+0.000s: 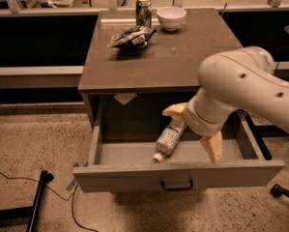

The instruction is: Pick blue plastic bottle from top drawer and place on counter

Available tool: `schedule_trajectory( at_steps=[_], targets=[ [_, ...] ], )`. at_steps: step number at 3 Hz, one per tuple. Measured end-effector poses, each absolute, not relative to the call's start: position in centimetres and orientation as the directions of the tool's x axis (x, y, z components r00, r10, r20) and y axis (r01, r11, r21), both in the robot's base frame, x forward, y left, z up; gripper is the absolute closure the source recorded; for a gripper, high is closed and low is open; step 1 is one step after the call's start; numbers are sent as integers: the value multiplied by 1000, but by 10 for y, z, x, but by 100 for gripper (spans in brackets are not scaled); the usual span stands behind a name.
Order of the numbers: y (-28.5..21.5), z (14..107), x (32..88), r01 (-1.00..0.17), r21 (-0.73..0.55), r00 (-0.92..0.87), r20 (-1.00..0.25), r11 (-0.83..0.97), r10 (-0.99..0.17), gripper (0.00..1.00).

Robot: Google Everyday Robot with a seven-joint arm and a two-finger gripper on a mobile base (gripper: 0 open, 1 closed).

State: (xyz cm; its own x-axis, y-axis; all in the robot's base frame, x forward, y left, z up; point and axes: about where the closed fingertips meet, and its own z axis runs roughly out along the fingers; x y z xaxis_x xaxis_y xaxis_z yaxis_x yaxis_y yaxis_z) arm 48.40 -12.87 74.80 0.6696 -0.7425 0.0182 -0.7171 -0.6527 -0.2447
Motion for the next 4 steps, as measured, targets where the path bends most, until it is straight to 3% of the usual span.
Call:
schedule_trajectory(
  at_steps=[2,4],
  targets=[
    [-132,751,483,-675,-265,708,29,-689,-705,0],
    [-126,734,509,-532,-208,812,147,-821,-564,0]
  ],
)
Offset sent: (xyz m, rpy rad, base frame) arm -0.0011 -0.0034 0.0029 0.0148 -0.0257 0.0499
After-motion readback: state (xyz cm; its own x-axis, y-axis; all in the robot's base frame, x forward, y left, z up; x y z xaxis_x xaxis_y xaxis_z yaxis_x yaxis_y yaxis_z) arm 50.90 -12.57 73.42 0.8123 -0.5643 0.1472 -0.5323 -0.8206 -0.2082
